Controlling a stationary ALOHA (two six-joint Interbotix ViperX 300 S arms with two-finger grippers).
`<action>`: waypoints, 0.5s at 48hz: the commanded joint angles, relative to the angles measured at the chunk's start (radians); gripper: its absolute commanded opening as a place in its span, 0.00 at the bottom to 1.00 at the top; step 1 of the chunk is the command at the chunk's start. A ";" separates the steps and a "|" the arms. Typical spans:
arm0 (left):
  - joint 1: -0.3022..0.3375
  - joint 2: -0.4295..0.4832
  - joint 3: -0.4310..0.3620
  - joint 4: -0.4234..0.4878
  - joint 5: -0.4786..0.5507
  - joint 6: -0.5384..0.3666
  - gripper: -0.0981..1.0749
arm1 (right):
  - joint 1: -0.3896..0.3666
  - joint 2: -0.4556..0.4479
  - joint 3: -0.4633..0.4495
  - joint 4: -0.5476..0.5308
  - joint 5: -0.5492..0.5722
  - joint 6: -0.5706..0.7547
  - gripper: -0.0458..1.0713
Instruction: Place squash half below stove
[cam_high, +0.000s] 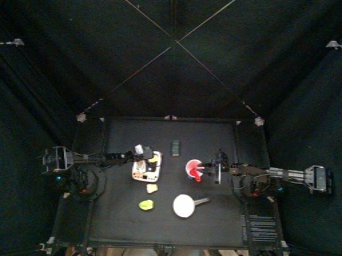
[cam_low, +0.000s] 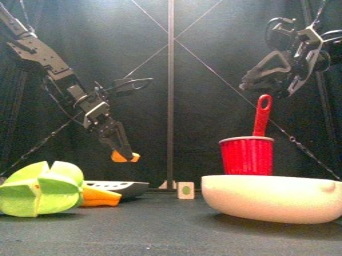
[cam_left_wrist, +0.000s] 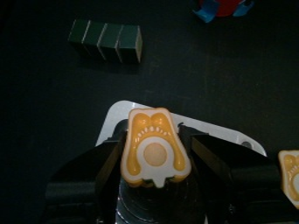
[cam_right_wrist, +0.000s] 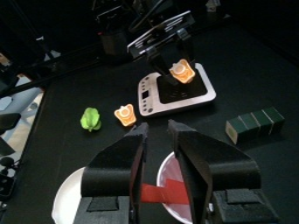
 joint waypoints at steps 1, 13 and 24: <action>-0.006 -0.008 -0.023 0.000 0.002 0.000 0.69 | -0.002 0.000 -0.008 0.002 -0.008 0.002 0.64; -0.011 -0.017 -0.028 0.000 0.000 0.000 0.69 | -0.002 0.000 -0.006 0.003 -0.008 0.002 0.64; -0.020 -0.017 -0.051 -0.005 0.003 0.000 0.69 | -0.002 0.000 -0.006 0.003 -0.008 0.002 0.64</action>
